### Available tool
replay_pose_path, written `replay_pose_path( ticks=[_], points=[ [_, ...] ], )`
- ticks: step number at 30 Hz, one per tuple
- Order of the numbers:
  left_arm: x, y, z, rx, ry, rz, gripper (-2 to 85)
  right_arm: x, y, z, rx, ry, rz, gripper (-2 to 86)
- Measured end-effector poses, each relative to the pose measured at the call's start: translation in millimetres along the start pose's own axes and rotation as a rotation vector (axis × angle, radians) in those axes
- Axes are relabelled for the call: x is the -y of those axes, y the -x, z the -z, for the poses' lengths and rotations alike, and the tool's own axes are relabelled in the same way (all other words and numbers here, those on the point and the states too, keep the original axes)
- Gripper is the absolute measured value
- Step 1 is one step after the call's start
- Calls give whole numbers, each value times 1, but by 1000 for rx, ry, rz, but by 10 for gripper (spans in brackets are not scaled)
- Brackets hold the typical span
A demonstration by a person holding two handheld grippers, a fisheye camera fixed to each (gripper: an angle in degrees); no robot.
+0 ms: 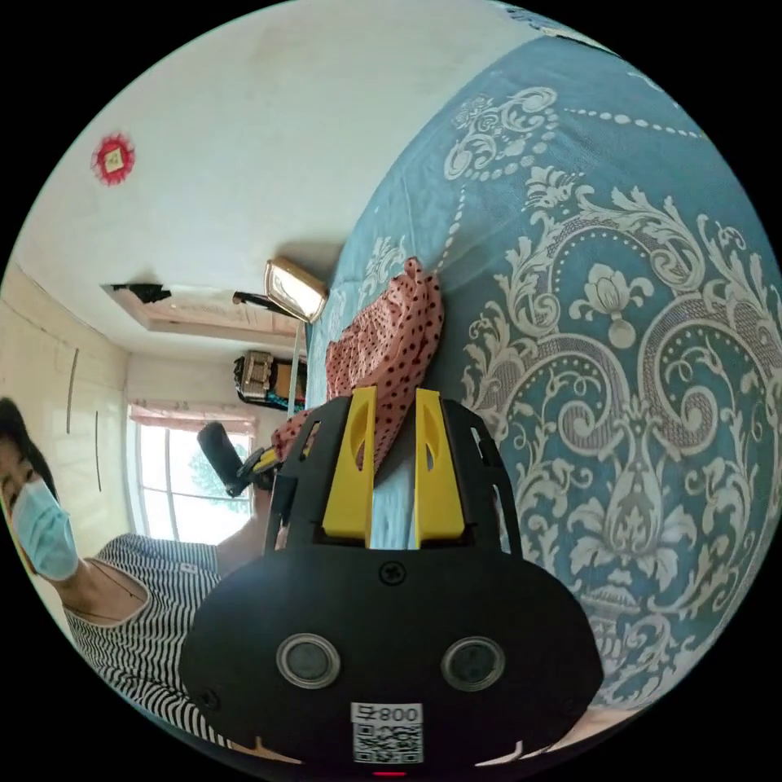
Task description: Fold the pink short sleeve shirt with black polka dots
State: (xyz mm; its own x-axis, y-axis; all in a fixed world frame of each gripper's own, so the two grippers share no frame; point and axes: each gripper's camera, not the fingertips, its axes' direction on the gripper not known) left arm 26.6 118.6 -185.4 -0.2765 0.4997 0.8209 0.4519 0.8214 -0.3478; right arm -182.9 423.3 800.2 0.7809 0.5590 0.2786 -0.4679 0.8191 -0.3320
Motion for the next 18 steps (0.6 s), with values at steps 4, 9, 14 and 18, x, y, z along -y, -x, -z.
replay_pose_path(
  ticks=[4, 9, 14, 18],
  points=[
    [-6, -10, -7, 9, 19, -46, 12, 36, 7, -23, 44, -24, -53, 95],
    [-17, -17, -21, -1, 40, -86, 13, 69, 23, -50, -15, -1, -102, 96],
    [-32, -20, -36, -6, 65, -130, 13, 100, 58, -79, -45, 44, -109, 68],
    [-50, -12, -40, -21, 51, -135, 14, 117, 89, -93, -62, 58, -106, 37]
  ],
)
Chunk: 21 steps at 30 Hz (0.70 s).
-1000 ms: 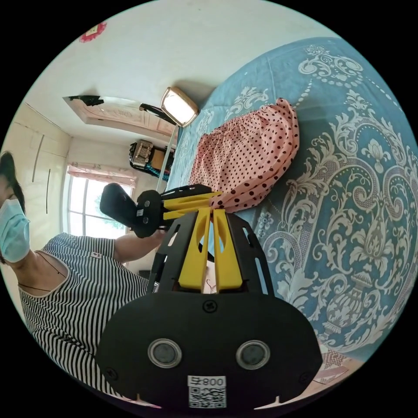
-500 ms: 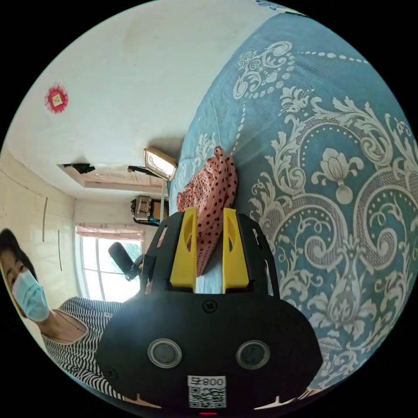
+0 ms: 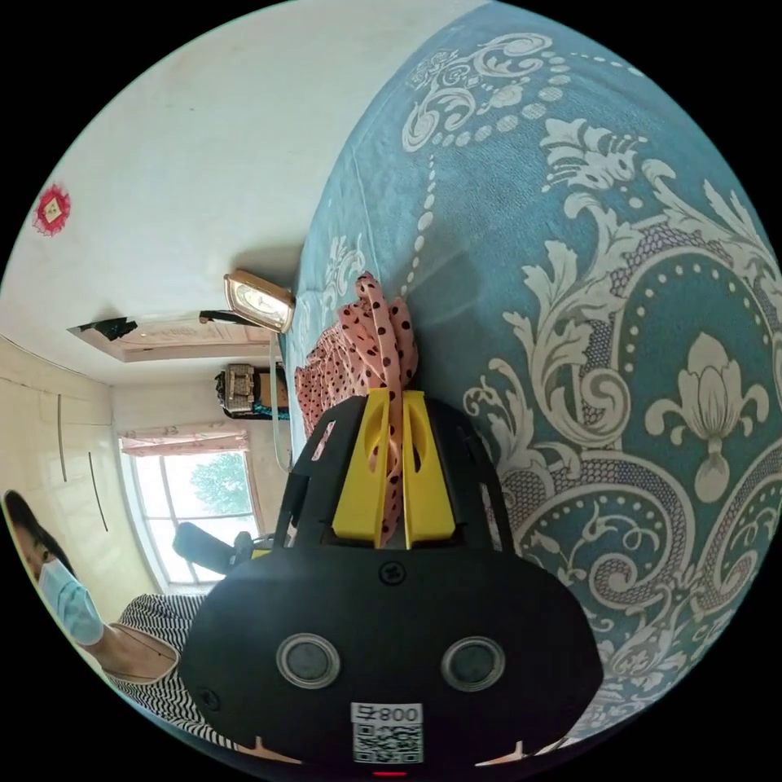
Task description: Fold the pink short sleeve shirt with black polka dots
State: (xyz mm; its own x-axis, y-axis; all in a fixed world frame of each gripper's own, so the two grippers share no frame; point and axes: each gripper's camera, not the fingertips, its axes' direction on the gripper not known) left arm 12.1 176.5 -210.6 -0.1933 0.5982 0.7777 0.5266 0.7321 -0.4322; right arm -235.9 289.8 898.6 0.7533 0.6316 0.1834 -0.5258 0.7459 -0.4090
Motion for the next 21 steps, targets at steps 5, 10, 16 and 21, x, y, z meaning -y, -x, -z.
replay_pose_path(
  ticks=[5, 10, 16, 21],
  points=[
    [-38, 27, 14, -56, -85, 66, 14, 8, 72, -2, 9, -69, 39, 23],
    [-112, 80, 43, -166, -246, 253, 14, 20, 167, -24, 2, -71, 156, 19],
    [-216, 141, 68, -225, -400, 463, 15, 42, 308, -94, -49, 20, 358, 17],
    [-300, 181, 69, -244, -498, 631, 15, 55, 395, -172, -96, 123, 436, 18]
  ],
)
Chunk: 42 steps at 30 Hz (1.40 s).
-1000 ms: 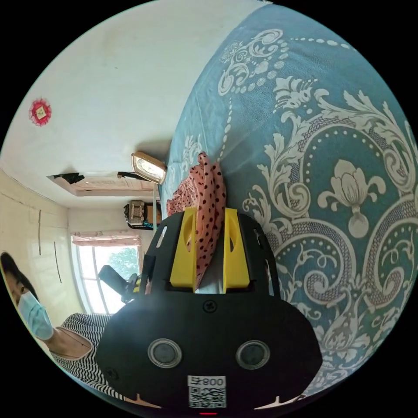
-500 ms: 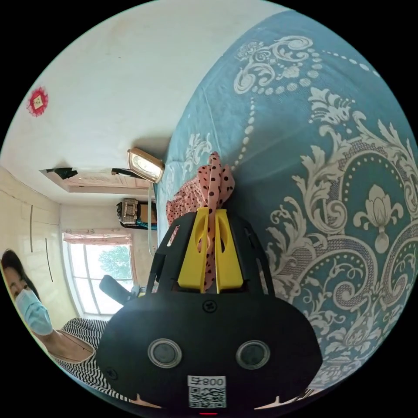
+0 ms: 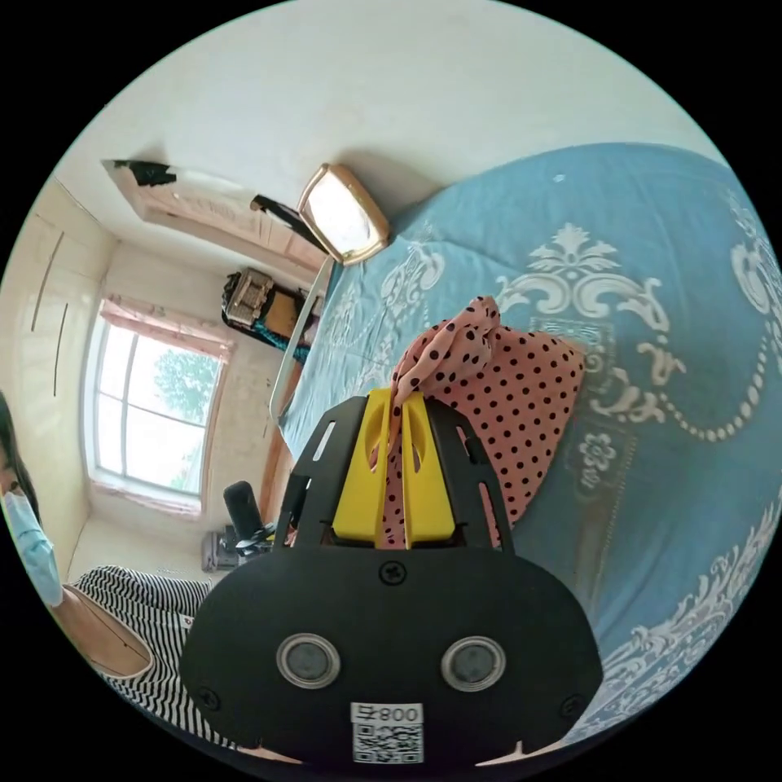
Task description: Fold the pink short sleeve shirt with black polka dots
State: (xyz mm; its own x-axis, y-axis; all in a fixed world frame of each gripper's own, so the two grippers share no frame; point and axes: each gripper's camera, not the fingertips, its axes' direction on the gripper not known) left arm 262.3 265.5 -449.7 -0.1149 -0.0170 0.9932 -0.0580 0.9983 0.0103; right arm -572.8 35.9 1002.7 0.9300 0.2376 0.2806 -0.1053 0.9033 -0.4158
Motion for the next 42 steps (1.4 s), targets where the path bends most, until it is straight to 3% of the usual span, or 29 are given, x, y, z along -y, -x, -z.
replay_pose_path(
  ticks=[7, 16, 24, 33, 37, 42],
  points=[
    [-55, 93, 33, -48, -84, 224, 15, 56, 75, -81, -53, 137, 6, 19],
    [-103, 162, 40, -70, -104, 360, 19, 99, 135, -128, -83, 209, -15, 30],
    [-144, 185, 52, -100, -152, 388, 23, 112, 194, -95, 21, 104, 89, 50],
    [-157, 149, 47, 93, -90, 182, 13, 133, 221, -137, -297, 248, 135, 6],
    [-164, 146, 32, 247, -30, 181, 10, 130, 239, -144, -326, 247, 187, 3],
    [-182, 131, 38, 264, -84, 163, 7, 124, 251, -135, -322, 261, 190, 2]
  ],
)
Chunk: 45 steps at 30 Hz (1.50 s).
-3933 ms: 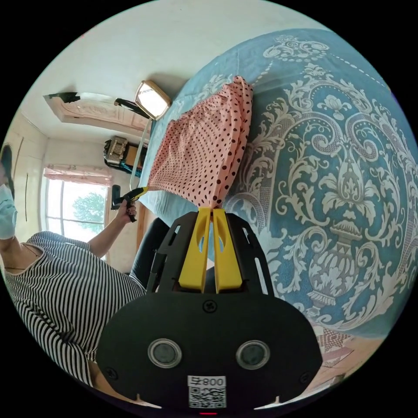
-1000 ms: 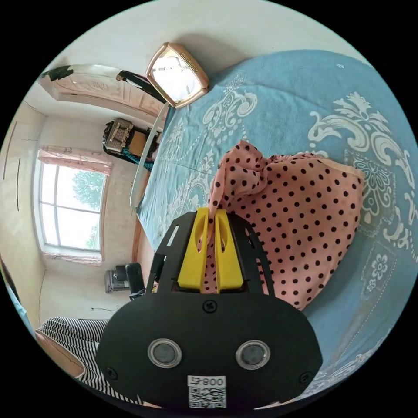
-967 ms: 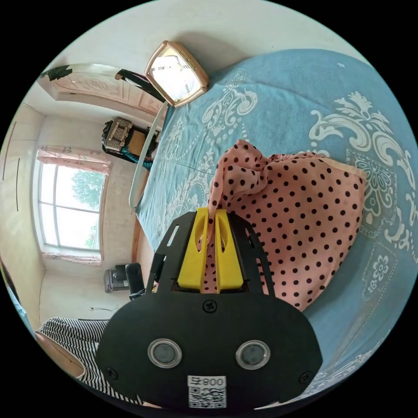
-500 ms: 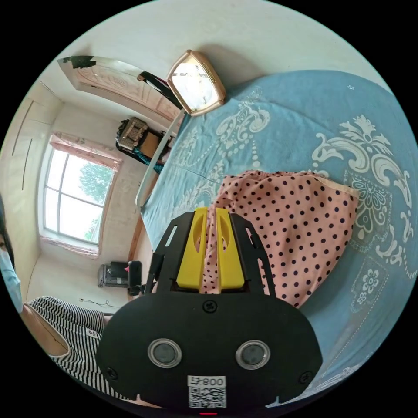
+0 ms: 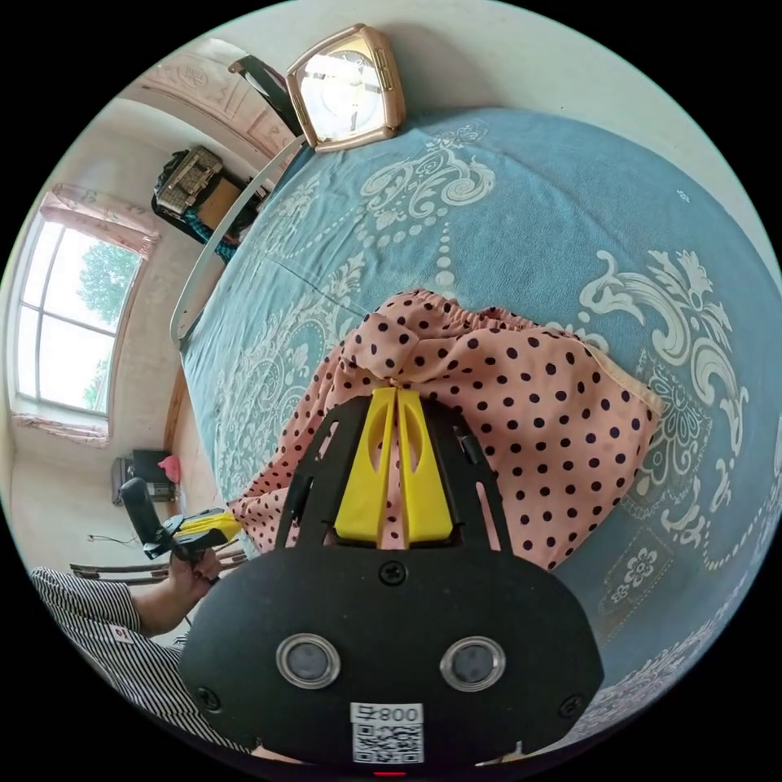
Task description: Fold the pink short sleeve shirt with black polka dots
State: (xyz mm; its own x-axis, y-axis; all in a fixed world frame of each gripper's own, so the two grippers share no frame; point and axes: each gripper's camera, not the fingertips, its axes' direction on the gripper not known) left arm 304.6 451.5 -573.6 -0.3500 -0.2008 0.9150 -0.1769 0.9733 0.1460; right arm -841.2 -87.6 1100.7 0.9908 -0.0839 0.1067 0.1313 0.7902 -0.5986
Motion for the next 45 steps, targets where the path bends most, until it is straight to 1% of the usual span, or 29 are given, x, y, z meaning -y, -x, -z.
replay_pose_path(
  ticks=[5, 9, 10, 12, 15, 17, 18, 20, 26, 28, 34, 37, 45],
  points=[
    [-10, -24, -3, 37, -7, -77, 11, -40, 4, 36, 30, -83, 13, 3],
    [-16, -50, -24, -61, 47, -198, 34, -97, -14, 57, 131, -111, -40, 8],
    [-19, -61, -31, -51, 67, -239, 43, -121, -23, 61, 175, -124, -69, 12],
    [-24, -71, -42, -50, 97, -255, 56, -158, -38, 62, 244, -114, -128, 21],
    [-33, -86, -69, -118, 181, -292, 69, -217, -59, 48, 331, -54, -247, 42],
    [-37, -99, -88, -106, 237, -353, 74, -252, -70, 33, 376, -5, -315, 56],
    [-38, -106, -103, -90, 292, -372, 76, -259, -72, 29, 399, 1, -328, 60],
    [-38, -108, -120, -89, 340, -356, 77, -280, -78, 13, 490, 24, -366, 68],
    [-37, -95, -158, -208, 372, -239, 70, -310, -85, -23, 600, 56, -397, 76],
    [-38, -87, -171, -233, 375, -173, 50, -320, -88, -32, 632, 54, -403, 74],
    [-46, -80, -176, -320, 341, -116, 13, -357, -102, -44, 705, 19, -445, 74],
    [-51, -76, -173, -356, 316, -97, 8, -374, -108, -51, 742, -2, -460, 77],
    [-64, -52, -176, -381, 300, -31, 6, -405, -110, -86, 875, -38, -493, 73]
  ],
)
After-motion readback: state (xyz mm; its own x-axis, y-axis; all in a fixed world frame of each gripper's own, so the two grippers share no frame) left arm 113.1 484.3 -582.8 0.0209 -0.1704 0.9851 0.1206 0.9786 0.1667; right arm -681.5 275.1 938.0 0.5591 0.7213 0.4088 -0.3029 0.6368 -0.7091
